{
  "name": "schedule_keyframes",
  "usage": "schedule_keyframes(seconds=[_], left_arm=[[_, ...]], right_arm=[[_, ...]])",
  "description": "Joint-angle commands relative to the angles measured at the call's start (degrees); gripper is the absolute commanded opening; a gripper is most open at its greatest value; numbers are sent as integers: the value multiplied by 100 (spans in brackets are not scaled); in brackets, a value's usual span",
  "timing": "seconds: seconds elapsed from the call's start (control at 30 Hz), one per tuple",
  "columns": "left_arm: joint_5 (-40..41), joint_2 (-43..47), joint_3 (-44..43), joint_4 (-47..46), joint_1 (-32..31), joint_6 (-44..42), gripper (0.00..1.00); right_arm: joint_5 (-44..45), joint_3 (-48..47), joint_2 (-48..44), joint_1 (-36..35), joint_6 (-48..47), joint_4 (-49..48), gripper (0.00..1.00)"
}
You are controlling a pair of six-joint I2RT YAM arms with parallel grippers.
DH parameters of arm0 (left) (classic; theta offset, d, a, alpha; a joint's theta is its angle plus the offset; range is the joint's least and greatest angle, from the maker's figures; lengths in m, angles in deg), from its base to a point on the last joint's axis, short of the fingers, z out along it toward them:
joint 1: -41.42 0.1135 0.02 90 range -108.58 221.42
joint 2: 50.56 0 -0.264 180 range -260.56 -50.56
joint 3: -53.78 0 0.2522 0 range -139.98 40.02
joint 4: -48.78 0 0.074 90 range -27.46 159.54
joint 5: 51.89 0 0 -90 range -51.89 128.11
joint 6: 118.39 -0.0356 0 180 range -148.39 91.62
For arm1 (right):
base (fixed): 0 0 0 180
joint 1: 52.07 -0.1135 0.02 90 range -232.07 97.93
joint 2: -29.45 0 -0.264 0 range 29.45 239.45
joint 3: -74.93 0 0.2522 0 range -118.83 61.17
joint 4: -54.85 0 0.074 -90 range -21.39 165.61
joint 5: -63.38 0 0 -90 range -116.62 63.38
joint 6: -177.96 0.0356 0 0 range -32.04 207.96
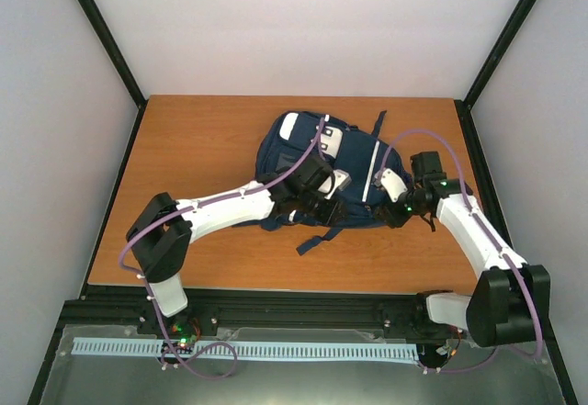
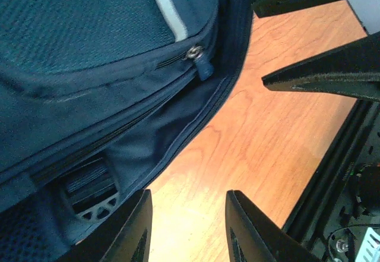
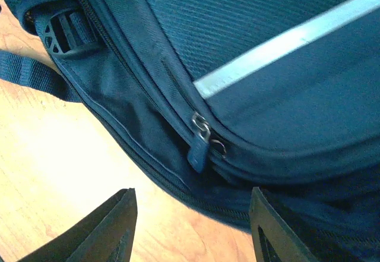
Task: Pack the student bag
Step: Zip the student bag at the center of the board.
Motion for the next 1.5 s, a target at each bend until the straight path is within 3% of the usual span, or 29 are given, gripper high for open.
schedule_keyframes(seconds=[0.0,0.43,0.87,1.2,1.47], left_arm=[[266,341,297,-410,152,239,36],[315,410,571,-626,195,233,35],[341,368,763,-879,208,346,35],[448,423,835,-910,217,357,36],[647,377,654,-824,264,634,39]], right_arm=[[343,107,283,-412,209,-457,53],[1022,158,1039,-775,621,-889,47],[1472,169,978,-962,791,-1161,24],[1199,233,1082,-964,667,-1045,22],[1342,222,834,-961,610,-875,4]])
